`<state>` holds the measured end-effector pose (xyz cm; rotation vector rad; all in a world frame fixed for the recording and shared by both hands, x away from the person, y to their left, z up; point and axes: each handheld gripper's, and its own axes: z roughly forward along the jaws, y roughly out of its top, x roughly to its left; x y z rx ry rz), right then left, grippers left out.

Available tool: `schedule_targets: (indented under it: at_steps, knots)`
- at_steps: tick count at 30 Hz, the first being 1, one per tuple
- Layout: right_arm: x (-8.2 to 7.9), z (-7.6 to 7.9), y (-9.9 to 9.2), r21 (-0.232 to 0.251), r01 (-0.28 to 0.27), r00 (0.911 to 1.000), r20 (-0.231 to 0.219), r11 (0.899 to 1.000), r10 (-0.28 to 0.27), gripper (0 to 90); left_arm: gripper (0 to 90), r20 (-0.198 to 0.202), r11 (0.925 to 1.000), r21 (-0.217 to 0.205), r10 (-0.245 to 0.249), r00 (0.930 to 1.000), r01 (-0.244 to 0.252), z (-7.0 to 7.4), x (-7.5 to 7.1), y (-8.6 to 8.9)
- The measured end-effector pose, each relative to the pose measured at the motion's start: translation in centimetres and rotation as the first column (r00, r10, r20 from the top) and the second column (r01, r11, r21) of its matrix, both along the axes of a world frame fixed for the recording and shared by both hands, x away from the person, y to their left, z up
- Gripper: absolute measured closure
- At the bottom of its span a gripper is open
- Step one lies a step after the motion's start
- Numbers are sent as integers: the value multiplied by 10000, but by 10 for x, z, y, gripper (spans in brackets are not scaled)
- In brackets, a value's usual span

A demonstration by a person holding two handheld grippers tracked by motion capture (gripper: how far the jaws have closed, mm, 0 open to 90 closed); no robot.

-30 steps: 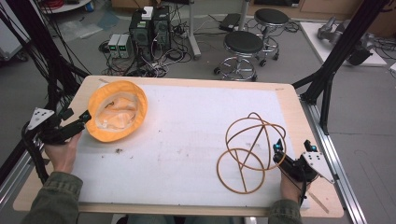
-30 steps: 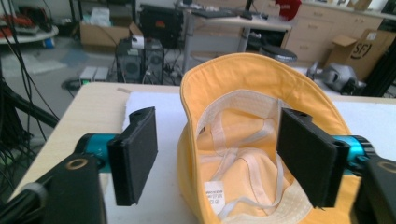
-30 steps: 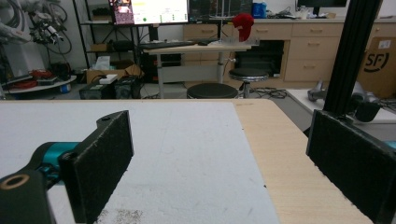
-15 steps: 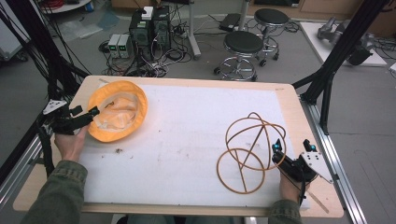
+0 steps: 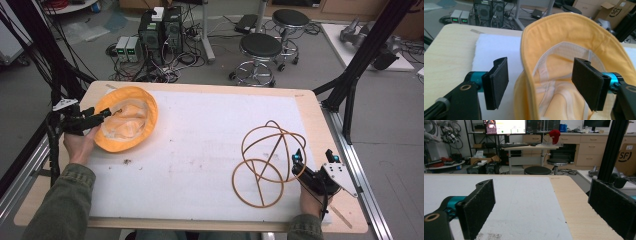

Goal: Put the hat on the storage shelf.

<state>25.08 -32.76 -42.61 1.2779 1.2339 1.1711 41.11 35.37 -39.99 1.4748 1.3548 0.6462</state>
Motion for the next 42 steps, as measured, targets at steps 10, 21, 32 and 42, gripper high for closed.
schedule_targets:
  at_steps: [10, 21, 32, 42]
  knots:
    - [1, -1, 2, -138, -187, 9998, -99, 9997, 185, 62, 340, -459, 9987, 470, 215, 9987, -193, 5, 19, 4]
    - [1, -1, 2, -136, -193, 9997, -116, 9997, 192, 62, 442, -737, 9984, 547, 156, 9972, -116, 5, 22, 8]
    - [1, 0, 1, -75, -68, 9999, -147, 9999, 67, 62, 872, -750, 9945, 686, -745, 9944, 796, 7, 16, 2]
    - [-1, 0, 3, -42, -160, 9998, -112, 9999, 159, 62, 874, 1213, 9922, 1063, -773, 9896, 645, 26, -13, -12]
